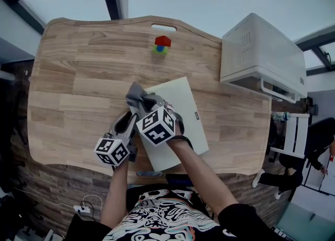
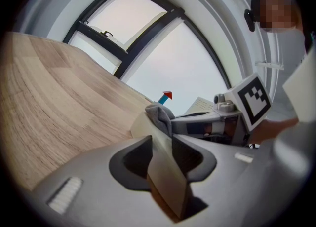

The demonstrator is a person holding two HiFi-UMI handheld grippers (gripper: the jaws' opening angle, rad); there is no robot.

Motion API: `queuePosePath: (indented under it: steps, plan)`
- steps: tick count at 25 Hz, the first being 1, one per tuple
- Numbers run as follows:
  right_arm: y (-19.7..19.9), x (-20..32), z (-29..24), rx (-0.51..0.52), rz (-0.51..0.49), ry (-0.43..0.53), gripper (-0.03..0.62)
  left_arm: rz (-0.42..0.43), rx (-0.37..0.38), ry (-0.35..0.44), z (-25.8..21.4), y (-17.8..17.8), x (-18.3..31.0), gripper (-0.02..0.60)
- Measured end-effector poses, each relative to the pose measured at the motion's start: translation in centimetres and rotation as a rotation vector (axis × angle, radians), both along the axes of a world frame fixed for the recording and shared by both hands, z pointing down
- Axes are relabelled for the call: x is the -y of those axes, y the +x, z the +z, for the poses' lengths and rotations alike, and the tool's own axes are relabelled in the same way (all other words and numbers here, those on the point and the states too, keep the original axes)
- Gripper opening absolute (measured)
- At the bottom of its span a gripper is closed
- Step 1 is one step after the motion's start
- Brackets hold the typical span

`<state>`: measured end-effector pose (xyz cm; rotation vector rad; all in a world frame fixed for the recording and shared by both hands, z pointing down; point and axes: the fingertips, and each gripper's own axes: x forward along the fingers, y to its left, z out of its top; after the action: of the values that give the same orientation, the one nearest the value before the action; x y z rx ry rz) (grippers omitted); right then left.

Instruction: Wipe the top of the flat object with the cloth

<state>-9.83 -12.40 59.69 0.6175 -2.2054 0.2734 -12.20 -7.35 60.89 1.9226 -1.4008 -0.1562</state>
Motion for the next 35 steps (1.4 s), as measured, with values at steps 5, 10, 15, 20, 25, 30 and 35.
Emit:
queuePosePath:
  steps: [5, 10, 15, 20, 25, 30, 35]
  plan:
    - [0.0, -0.3, 0.1, -0.008, -0.015, 0.005, 0.019, -0.002, -0.002, -0.003, 0.0, 0.0, 0.0, 0.181]
    - [0.2, -0.6, 0.0, -0.011, -0.018, 0.01, 0.019, 0.004, -0.013, -0.004, 0.0, 0.0, 0.1, 0.178]
    - [0.6, -1.0, 0.1, 0.001, -0.008, -0.006, 0.018, 0.001, -0.009, -0.005, 0.2, 0.0, 0.0, 0.178]
    - [0.9, -1.5, 0.1, -0.002, -0.009, -0.005, 0.018, 0.004, -0.008, -0.005, 0.1, 0.0, 0.0, 0.176]
    - [1.4, -1.7, 0.2, 0.001, 0.003, -0.011, 0.02, 0.007, -0.009, -0.005, 0.2, 0.0, 0.1, 0.173]
    - [1.8, -2.1, 0.2, -0.005, 0.013, -0.009, 0.019, 0.006, -0.009, -0.006, 0.2, -0.1, 0.0, 0.172]
    - [2.3, -2.4, 0.2, 0.001, 0.033, -0.029, 0.02, 0.007, -0.009, -0.006, 0.2, -0.1, 0.0, 0.17]
